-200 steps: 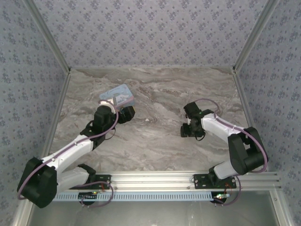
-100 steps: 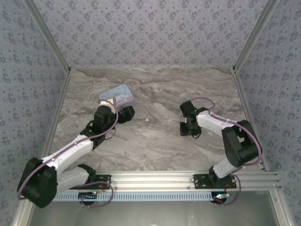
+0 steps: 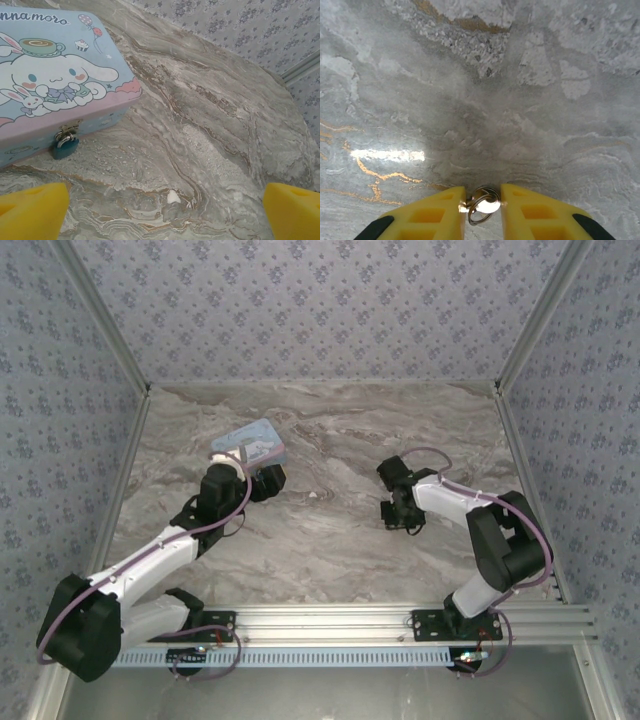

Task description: Unlock the padlock with the key

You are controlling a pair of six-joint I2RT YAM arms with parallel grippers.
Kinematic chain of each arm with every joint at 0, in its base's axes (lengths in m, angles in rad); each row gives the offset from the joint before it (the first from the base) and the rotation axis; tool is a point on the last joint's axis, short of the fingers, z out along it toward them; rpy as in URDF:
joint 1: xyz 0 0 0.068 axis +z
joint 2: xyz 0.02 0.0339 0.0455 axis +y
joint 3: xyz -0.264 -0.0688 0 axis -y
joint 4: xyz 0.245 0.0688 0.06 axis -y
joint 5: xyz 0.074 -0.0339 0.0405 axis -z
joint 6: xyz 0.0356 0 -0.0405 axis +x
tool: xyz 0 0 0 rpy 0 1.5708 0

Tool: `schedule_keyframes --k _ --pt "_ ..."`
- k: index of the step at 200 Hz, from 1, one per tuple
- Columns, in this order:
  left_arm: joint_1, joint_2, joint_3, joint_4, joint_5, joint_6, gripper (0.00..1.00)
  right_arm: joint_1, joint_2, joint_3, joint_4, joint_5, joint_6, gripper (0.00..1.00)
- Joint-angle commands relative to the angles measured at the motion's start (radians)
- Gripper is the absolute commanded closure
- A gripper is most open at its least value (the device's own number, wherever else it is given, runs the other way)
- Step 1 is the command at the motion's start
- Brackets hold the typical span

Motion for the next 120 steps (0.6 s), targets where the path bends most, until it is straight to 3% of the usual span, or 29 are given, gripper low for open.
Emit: schedule_keyframes --k 1,77,120 --pt "-0.004 0.000 0.038 -0.006 -0.015 0.014 0.00 0.007 0.021 0.008 -0.037 0.020 0.019 0.77" --pt "-0.005 -0.013 0.058 -0.023 -0.007 0.023 0.01 -0.010 -0.031 -0.026 -0.013 -0.046 0.040 0.99" --pt "-0.005 -0.040 0.065 -0.014 0.027 0.010 0.01 -0.049 -0.120 -0.079 0.110 -0.184 0.060 1.00"
